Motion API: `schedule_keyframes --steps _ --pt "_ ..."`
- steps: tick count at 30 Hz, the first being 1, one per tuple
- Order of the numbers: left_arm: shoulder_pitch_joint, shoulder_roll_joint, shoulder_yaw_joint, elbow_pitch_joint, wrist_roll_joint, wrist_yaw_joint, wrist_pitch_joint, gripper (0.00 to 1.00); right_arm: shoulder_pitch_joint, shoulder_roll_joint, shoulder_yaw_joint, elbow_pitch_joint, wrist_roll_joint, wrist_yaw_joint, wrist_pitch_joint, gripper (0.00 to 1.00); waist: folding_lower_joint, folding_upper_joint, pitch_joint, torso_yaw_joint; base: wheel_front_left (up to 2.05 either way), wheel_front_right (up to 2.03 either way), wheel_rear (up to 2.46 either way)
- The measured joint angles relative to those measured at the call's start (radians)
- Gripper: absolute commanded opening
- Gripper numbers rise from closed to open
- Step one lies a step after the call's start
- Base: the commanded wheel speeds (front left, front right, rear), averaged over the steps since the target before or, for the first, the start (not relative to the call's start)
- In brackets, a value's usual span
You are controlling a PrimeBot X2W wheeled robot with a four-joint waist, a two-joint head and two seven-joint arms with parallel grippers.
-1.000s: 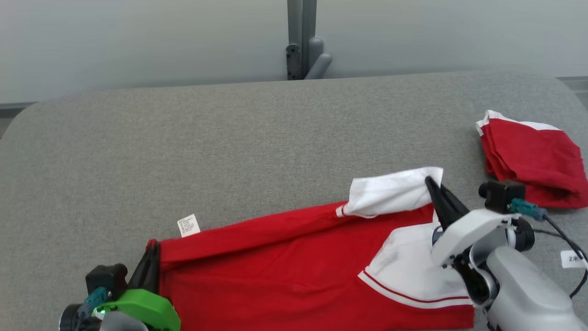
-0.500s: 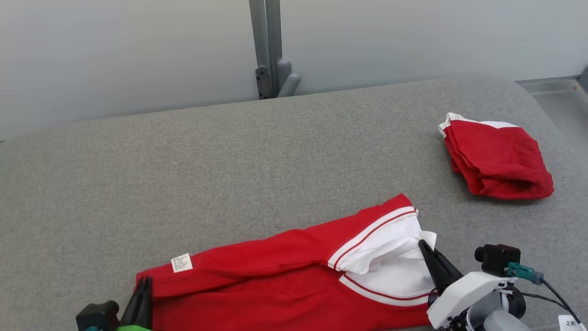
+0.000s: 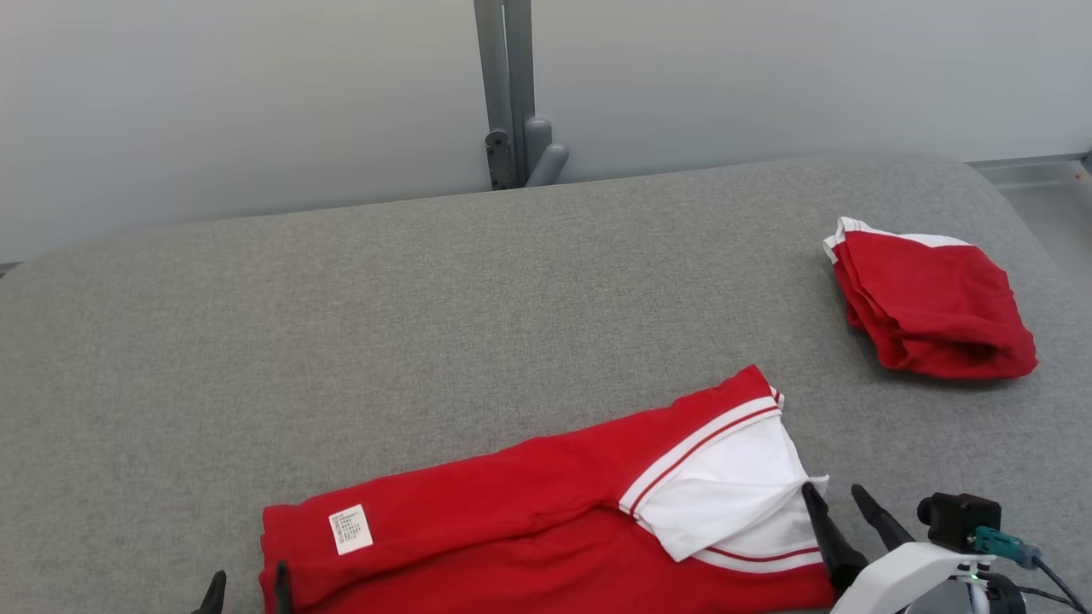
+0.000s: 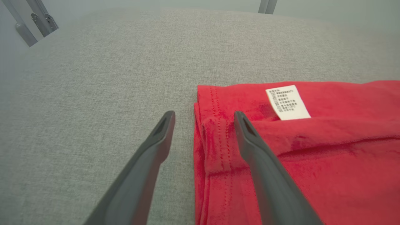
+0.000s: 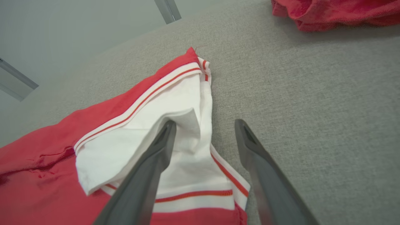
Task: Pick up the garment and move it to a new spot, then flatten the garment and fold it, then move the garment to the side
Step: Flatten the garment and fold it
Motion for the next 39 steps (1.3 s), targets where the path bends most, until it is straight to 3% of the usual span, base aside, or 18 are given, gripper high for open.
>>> schedule_keyframes --steps 8,13,17,29,35,39 --pt "0.061 -0.023 0.024 -0.101 0.079 0.07 0.0 1.0 0.01 0.028 -0.156 -0.012 -0.135 0.0 -0.013 1.0 0.0 0.0 -0.013 0.031 0.0 0.0 0.0" --pt "0.074 -0.024 0.02 -0.125 0.092 0.077 0.0 1.0 0.007 0.07 -0.276 -0.095 -0.257 0.0 -0.013 1.0 0.0 0.0 -0.019 0.058 0.0 0.0 0.0" --pt "0.075 -0.025 0.013 -0.125 0.095 0.072 0.0 1.0 0.008 0.098 -0.291 -0.095 -0.326 0.0 -0.014 1.0 0.0 0.0 -0.021 0.081 0.0 0.0 0.0" --pt "0.073 -0.026 -0.014 -0.111 0.087 0.063 0.0 1.0 -0.048 0.149 -0.318 0.149 -0.42 0.0 0.049 1.0 0.0 0.0 -0.007 0.13 0.0 0.0 0.0" --pt "0.066 -0.026 -0.025 -0.108 0.082 0.063 0.0 1.0 -0.097 0.163 -0.35 0.272 -0.422 0.0 0.067 1.0 0.0 0.0 0.005 0.145 0.0 0.0 0.0" --pt "0.056 -0.026 -0.031 -0.108 0.081 0.063 0.0 1.0 -0.124 0.178 -0.321 0.312 -0.358 -0.001 0.076 1.0 0.0 0.0 0.011 0.153 0.0 0.0 0.0"
